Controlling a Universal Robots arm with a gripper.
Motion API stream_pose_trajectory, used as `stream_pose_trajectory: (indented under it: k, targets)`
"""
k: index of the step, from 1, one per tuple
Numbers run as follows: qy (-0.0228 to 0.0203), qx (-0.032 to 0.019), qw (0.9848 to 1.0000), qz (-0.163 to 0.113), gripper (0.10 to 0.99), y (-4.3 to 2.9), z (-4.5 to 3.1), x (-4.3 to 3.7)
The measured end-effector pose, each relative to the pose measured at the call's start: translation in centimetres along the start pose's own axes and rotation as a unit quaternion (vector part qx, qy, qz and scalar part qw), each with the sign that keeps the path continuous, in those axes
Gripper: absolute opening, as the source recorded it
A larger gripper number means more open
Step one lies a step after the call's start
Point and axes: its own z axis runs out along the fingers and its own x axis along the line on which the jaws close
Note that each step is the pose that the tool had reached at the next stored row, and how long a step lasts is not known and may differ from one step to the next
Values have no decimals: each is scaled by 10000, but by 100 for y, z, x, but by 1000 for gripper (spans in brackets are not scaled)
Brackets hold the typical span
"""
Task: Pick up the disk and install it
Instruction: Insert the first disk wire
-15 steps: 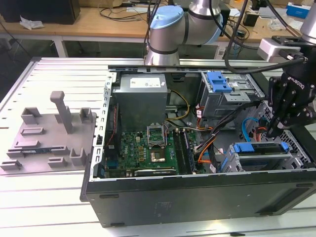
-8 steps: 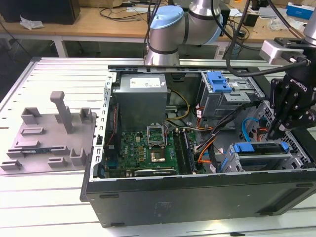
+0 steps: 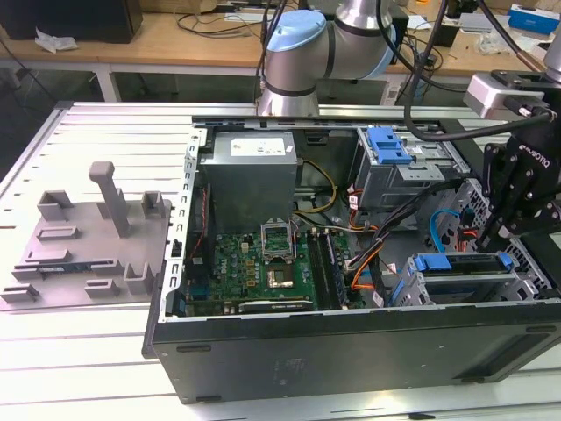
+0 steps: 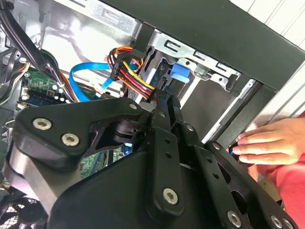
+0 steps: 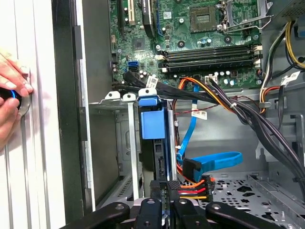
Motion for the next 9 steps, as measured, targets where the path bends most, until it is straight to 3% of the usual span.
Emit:
stream_pose_trajectory:
  k: [9]
  targets:
    - [0,0,10000,0,165,0,5,0]
